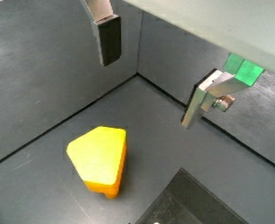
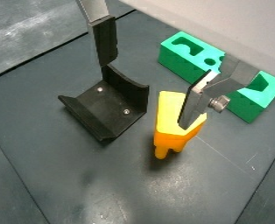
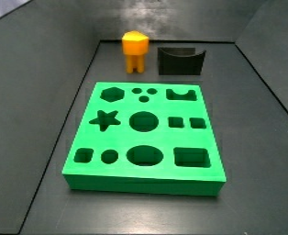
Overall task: Pick up the 3 prong object. Move up. Move to above the board. Insert the 3 prong object.
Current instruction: Pick up the 3 prong object.
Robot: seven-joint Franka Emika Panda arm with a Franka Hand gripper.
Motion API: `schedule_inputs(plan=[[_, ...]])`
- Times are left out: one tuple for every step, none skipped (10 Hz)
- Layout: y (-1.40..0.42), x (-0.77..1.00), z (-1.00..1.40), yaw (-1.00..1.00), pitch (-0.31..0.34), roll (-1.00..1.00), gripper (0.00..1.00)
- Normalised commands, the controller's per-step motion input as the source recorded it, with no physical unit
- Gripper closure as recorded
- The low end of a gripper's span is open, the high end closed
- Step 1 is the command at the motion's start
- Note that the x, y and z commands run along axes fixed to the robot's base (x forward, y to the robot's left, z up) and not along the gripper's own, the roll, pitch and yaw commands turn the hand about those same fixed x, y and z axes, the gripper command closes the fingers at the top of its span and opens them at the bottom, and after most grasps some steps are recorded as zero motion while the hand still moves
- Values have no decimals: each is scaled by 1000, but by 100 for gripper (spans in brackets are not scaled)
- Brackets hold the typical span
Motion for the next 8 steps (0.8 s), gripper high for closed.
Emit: schedule_inputs(plan=[[0,0,0,0,-49,0,0],[0,-26,-46,0,0,6,0],[109,-200,0,0,0,0,0],[-54,-406,-217,86,-37,101,0],[-369,-469,-531,417,-64,200,0],[-389,0,-497,634,-13,0,0],[-463,0,-671,654,-17,19,0],[-371,83,-826,740,0,0,0]])
